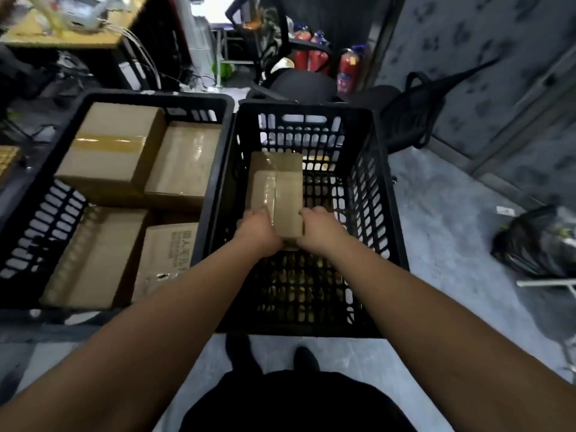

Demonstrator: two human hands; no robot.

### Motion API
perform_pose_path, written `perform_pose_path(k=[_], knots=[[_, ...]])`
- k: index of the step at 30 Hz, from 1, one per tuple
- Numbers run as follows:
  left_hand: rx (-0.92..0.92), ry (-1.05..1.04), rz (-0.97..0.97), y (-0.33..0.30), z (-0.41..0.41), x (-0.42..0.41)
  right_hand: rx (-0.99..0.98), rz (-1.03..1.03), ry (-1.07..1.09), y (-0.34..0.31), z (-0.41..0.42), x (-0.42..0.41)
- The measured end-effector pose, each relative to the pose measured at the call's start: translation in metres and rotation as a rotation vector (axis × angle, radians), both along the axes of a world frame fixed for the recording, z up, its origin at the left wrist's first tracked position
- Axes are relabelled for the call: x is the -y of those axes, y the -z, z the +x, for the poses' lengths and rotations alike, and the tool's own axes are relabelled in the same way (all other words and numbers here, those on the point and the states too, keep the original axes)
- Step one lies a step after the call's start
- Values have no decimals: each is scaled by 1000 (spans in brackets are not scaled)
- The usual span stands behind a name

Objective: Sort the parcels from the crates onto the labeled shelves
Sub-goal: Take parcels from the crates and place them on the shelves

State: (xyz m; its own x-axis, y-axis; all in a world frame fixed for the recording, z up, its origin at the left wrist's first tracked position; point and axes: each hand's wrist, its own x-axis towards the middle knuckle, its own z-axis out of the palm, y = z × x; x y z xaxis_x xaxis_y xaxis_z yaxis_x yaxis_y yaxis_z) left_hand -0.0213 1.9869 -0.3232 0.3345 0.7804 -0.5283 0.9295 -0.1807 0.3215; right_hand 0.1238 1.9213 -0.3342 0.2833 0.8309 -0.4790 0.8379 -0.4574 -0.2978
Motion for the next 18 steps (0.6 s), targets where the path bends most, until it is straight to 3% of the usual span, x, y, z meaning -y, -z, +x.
perform_pose_path(k=[6,18], knots=[[22,-88,0,32,4,-8,-129,-3,65,29,-7,-7],[154,-206,-97,30,11,-9,-296,82,250,36,1,1]])
